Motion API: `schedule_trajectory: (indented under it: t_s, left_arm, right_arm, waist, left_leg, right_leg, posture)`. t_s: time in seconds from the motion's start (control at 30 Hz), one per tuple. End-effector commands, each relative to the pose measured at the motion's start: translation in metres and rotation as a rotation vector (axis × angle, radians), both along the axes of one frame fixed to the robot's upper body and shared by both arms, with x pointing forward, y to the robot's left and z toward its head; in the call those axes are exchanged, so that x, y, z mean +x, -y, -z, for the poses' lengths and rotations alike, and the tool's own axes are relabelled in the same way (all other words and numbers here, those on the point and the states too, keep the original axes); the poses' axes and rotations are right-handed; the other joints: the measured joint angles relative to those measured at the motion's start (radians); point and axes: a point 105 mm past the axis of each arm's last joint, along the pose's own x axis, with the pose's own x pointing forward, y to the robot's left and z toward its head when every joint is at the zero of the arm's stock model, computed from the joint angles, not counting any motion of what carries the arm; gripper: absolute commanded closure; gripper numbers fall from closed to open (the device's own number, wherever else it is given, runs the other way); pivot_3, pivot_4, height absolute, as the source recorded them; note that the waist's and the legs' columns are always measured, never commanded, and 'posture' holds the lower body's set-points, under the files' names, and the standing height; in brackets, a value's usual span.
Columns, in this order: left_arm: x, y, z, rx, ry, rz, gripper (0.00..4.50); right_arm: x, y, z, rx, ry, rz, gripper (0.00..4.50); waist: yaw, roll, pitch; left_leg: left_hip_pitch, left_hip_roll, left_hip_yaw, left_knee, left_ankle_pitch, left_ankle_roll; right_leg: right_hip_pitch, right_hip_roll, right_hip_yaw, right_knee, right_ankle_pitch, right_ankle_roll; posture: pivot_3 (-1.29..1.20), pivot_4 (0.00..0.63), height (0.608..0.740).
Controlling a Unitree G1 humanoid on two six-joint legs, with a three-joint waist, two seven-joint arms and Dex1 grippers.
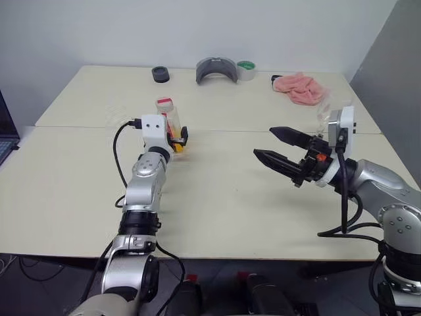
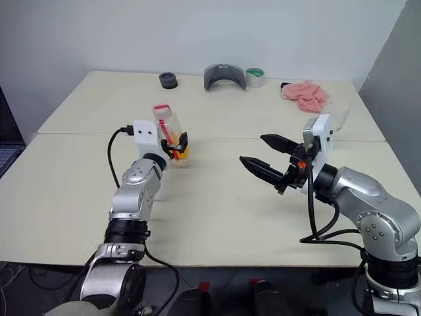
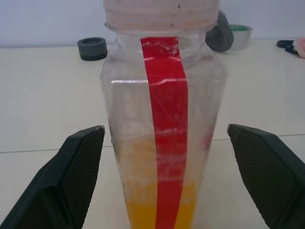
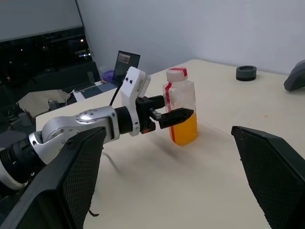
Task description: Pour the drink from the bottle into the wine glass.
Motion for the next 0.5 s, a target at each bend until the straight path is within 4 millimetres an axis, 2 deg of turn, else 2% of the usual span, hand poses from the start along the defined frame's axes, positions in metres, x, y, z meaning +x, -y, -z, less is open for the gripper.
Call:
schedule_trajectory:
  t_s: [0.03,0.23,0.5]
  left_arm:
    - [0.008,0.000,-0.023,0.031,0.080,0.013,0.04]
    - [0.021,0.004,-0.034,0.023,0.101,0.015,0.04]
    - [0.028,0.011,-0.035,0.022,0.105,0.027,0.04]
  right_arm:
    - [-0.004,-0.003,-0.014,0.013,0.065,-0.009,0.00]
    - [-0.003,-0.002,-0.014,0.015,0.068,0.008,0.00]
    - [-0.003,0.000,-0.011,0.006,0.067,0.032,0.00]
  waist:
    - [0.000,0.000,0.000]
    - [0.000,0.000,0.000]
    - [0.000,0.000,0.000]
  left_leg:
    - [0.000,0.000,0.000,0.000,0.000,0.000]
    - [0.000,0.000,0.000,0.000,0.000,0.000]
    - [-0.001,0.000,0.000,0.000,0.000,0.000]
  right_leg:
    - [0.000,0.000,0.000,0.000,0.000,0.000]
    - [0.000,0.000,0.000,0.000,0.000,0.000]
    - [-0.001,0.000,0.000,0.000,0.000,0.000]
  posture:
    - [0.00,0.150,0.740]
    - [0.00,0.150,0.740]
    - [0.00,0.150,0.740]
